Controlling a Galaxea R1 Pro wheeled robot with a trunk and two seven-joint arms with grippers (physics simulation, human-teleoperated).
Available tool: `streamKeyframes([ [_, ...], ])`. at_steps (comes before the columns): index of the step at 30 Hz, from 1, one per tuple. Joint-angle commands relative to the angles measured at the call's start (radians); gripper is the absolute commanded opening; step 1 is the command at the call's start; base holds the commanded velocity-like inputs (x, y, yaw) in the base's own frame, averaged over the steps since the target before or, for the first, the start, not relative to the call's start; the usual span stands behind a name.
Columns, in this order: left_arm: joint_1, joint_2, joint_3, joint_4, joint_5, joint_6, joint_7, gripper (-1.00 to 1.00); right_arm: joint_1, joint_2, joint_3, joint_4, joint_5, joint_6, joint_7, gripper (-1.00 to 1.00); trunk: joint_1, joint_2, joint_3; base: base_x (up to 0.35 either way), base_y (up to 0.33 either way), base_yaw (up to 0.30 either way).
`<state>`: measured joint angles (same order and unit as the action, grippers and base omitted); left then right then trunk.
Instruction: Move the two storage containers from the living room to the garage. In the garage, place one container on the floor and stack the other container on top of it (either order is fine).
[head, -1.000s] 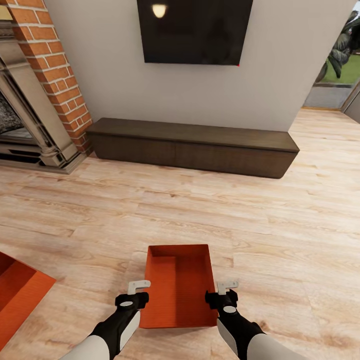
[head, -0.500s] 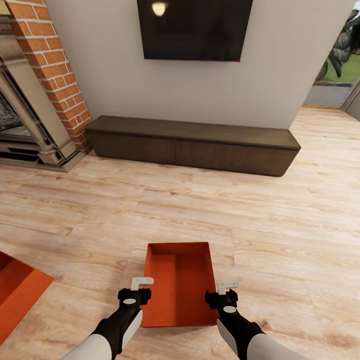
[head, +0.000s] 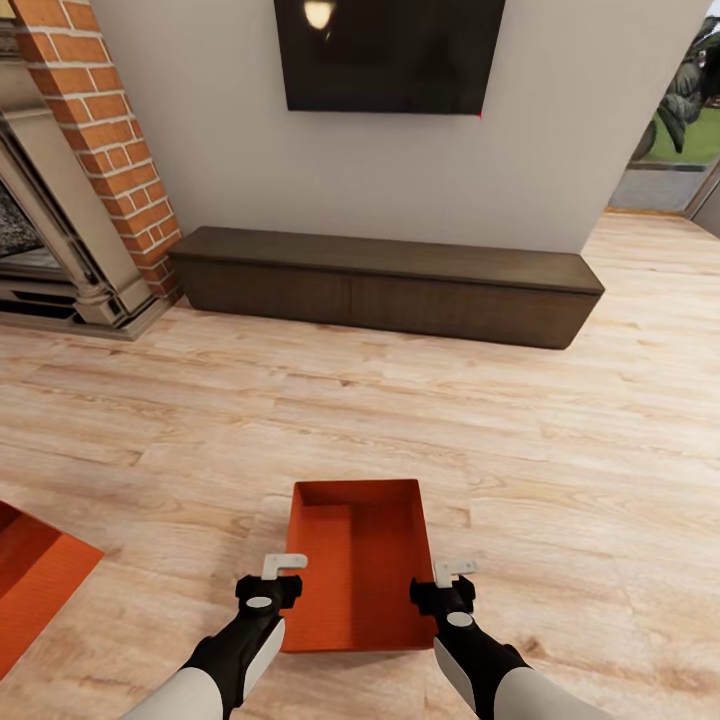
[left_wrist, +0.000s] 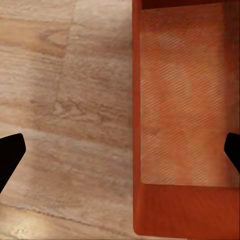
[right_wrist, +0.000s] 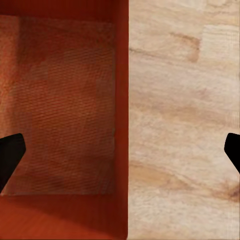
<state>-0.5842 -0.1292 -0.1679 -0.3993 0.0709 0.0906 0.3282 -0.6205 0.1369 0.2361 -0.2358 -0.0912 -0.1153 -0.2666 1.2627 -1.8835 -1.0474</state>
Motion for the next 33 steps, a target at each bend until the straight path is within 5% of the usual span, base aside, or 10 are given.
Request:
streamKeyframes([
  [1, 0.000, 0.001, -0.008, -0.002, 0.007, 0.006, 0.008, 1.00, -0.001, 0.000, 0.008, 0.001, -0.010, -0.006, -0.005, 1.00, 0.004, -0.008, -0.004, 0.000, 0.000, 0.000],
  [33, 0.000, 0.003, -0.006, -0.003, 0.009, 0.001, 0.008, 1.00, -0.001, -0.001, 0.009, 0.001, -0.012, -0.002, -0.006, 1.00, 0.126, -0.232, -0.104, 0.000, 0.000, 0.000],
])
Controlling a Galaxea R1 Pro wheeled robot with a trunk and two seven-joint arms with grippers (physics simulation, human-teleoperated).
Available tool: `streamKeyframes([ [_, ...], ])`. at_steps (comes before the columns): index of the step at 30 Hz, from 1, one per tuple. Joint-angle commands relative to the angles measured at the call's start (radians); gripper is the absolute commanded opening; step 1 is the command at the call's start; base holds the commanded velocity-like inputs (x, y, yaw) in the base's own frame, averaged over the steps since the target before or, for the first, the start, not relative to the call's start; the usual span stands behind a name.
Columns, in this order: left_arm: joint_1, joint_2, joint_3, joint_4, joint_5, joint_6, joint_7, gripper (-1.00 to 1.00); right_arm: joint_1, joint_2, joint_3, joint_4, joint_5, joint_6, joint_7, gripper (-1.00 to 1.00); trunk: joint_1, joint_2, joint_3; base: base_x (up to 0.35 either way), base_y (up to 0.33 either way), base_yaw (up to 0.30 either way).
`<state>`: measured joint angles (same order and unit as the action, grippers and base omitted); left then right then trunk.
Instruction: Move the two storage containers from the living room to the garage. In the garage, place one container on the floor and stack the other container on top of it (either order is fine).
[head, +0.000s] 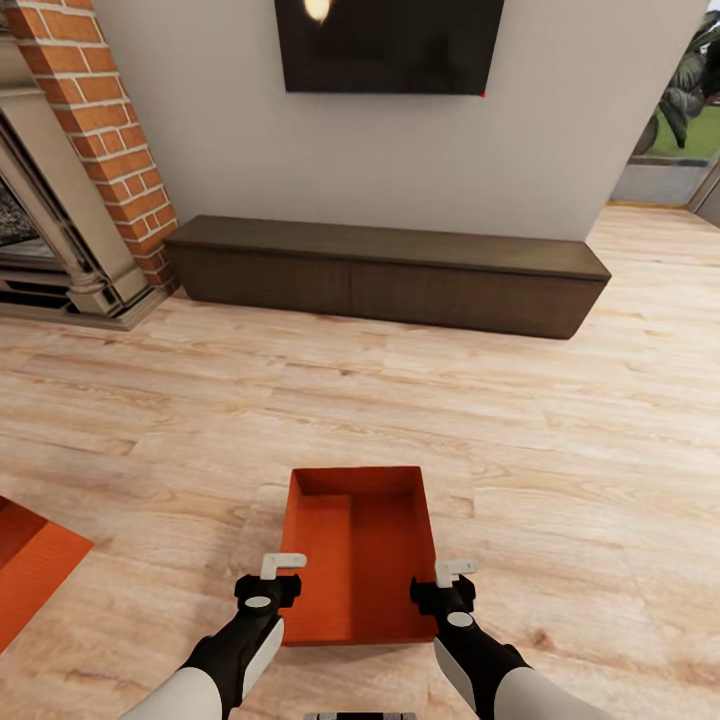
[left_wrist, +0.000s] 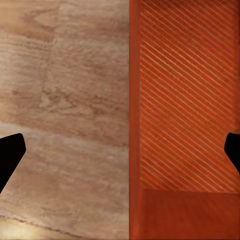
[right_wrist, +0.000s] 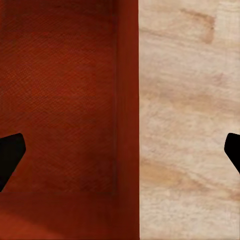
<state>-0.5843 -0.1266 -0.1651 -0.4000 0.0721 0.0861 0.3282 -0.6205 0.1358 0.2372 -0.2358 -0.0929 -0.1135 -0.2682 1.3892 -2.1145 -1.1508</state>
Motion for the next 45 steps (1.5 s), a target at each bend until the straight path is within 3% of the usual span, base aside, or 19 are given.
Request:
streamKeyframes([
  [1, 0.000, 0.001, -0.008, -0.002, 0.007, 0.006, 0.008, 1.00, -0.001, 0.000, 0.008, 0.001, -0.010, -0.004, -0.005, 1.00, 0.004, -0.008, -0.004, 0.000, 0.000, 0.000],
  [19, 0.000, 0.002, -0.007, -0.002, 0.008, 0.006, 0.008, 1.00, -0.001, -0.001, 0.010, 0.003, -0.010, -0.004, -0.003, 1.00, 0.073, -0.134, -0.060, 0.000, 0.000, 0.000],
  [45, 0.000, 0.002, -0.005, -0.002, 0.008, 0.006, 0.009, 1.00, -0.001, -0.009, 0.013, 0.006, 0.000, 0.002, -0.005, 1.00, 0.073, -0.134, -0.060, 0.000, 0.000, 0.000],
])
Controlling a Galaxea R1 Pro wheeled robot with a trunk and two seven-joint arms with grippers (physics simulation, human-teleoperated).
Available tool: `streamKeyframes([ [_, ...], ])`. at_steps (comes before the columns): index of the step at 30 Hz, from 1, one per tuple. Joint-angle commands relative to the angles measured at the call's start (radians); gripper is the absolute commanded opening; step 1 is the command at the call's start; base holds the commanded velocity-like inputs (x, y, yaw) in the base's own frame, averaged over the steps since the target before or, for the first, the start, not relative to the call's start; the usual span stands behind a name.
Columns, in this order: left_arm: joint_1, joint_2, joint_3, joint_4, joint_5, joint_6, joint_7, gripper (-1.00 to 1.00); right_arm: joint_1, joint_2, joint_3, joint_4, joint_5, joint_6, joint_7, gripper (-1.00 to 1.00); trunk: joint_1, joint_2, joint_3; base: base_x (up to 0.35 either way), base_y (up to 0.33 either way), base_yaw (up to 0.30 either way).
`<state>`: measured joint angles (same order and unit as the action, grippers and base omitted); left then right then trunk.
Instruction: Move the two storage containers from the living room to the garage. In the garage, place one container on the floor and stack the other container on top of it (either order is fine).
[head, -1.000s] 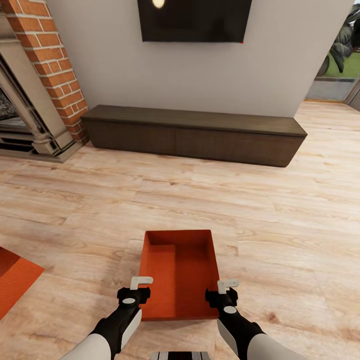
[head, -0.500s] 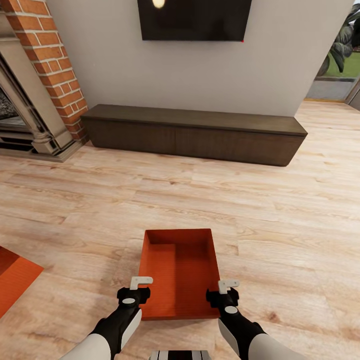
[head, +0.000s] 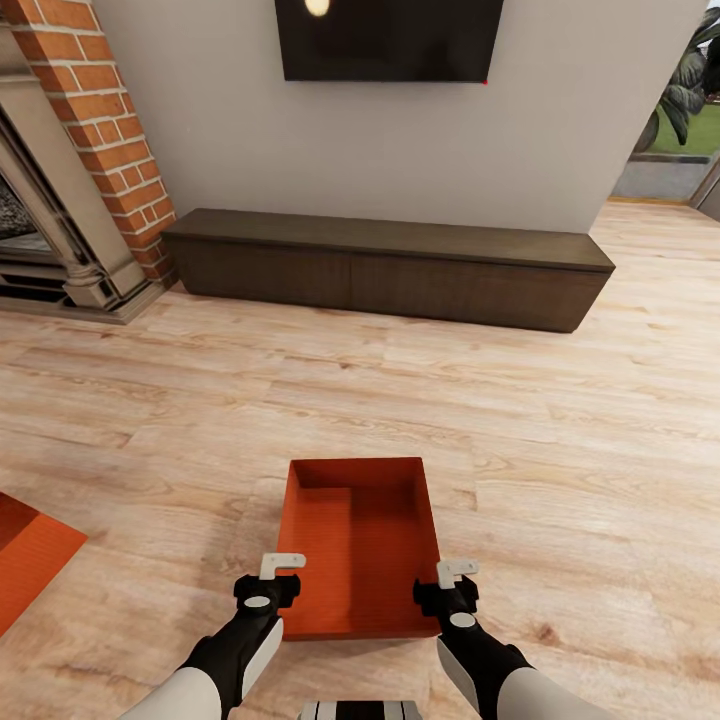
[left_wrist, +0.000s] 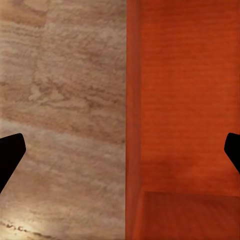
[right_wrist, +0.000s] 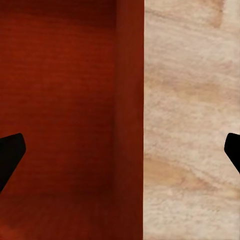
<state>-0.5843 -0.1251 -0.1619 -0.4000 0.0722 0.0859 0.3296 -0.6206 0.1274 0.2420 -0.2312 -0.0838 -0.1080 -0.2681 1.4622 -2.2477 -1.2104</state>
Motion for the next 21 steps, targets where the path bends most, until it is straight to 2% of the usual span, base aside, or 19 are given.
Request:
streamKeyframes([
  [1, 0.000, 0.001, -0.008, -0.002, 0.008, 0.006, 0.008, 1.00, -0.001, 0.000, 0.008, 0.001, -0.009, -0.003, -0.005, 1.00, 0.000, 0.000, -0.001, 0.000, 0.000, 0.000],
  [11, 0.000, 0.002, -0.008, -0.002, 0.008, 0.002, 0.008, 1.00, -0.001, 0.000, 0.008, 0.001, -0.007, -0.005, -0.005, 1.00, 0.000, 0.000, -0.001, 0.000, 0.000, 0.000],
  [15, 0.000, 0.001, -0.008, -0.001, 0.008, -0.028, 0.008, 1.00, -0.001, 0.000, 0.009, 0.001, -0.007, -0.006, -0.005, 1.00, 0.000, 0.000, -0.001, 0.000, 0.000, 0.000],
  [21, 0.000, 0.002, -0.008, 0.001, 0.009, -0.037, 0.008, 1.00, -0.001, 0.000, 0.010, 0.001, -0.007, -0.007, -0.006, 1.00, 0.000, 0.000, -0.001, 0.000, 0.000, 0.000],
])
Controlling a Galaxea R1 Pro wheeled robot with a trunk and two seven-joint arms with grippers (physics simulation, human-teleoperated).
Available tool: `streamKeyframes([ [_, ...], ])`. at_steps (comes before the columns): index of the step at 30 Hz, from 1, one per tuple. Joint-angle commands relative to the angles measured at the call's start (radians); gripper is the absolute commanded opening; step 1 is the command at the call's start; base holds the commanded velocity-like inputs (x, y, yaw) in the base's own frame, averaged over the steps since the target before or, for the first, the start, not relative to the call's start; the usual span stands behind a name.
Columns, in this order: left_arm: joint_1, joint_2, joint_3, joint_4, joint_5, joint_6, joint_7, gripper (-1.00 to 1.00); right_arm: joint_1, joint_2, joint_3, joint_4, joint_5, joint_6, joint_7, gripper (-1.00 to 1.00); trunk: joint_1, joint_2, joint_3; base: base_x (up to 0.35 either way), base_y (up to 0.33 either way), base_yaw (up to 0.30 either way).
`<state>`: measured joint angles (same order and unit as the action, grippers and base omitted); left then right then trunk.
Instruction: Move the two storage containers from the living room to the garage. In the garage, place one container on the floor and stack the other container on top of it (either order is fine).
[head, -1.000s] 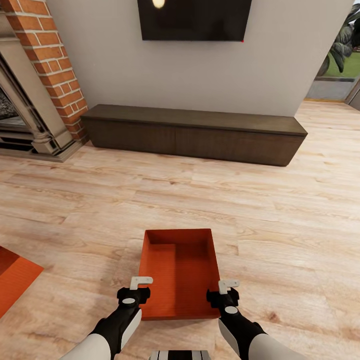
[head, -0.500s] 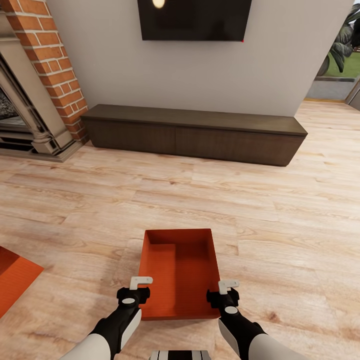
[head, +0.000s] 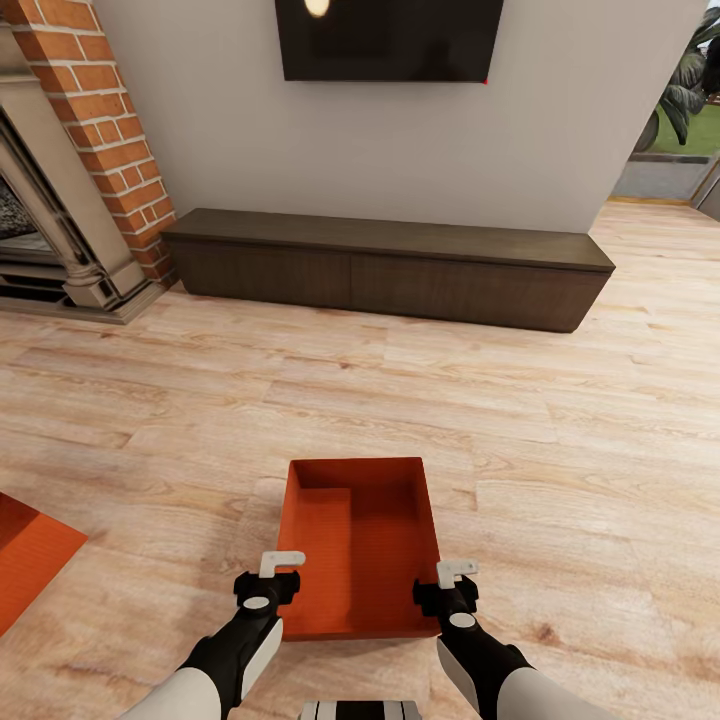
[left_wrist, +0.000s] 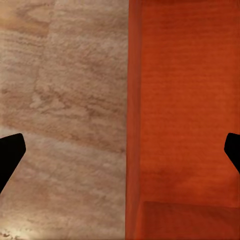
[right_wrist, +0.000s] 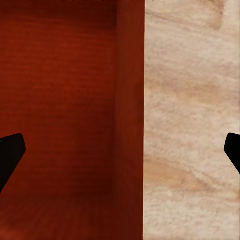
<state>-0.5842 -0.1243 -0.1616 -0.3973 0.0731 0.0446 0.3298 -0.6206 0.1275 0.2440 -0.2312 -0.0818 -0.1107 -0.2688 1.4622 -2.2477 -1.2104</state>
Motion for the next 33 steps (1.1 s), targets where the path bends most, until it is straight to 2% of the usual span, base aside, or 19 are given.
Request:
streamKeyframes([
  [1, 0.000, 0.001, -0.008, -0.001, 0.008, 0.004, 0.008, 1.00, -0.001, 0.000, 0.008, 0.001, -0.009, -0.004, -0.005, 1.00, 0.000, 0.000, -0.001, 0.017, 0.000, 0.000],
  [10, 0.000, 0.002, -0.007, -0.001, 0.007, 0.002, 0.008, 1.00, -0.001, 0.000, 0.009, 0.001, -0.007, -0.006, -0.004, 1.00, 0.000, 0.000, -0.001, 0.137, 0.000, 0.000],
  [33, 0.000, 0.000, -0.004, -0.002, 0.009, 0.000, 0.015, 1.00, -0.001, 0.000, 0.009, 0.001, -0.007, -0.009, -0.004, 1.00, 0.004, -0.007, -0.004, 0.003, 0.000, 0.000],
])
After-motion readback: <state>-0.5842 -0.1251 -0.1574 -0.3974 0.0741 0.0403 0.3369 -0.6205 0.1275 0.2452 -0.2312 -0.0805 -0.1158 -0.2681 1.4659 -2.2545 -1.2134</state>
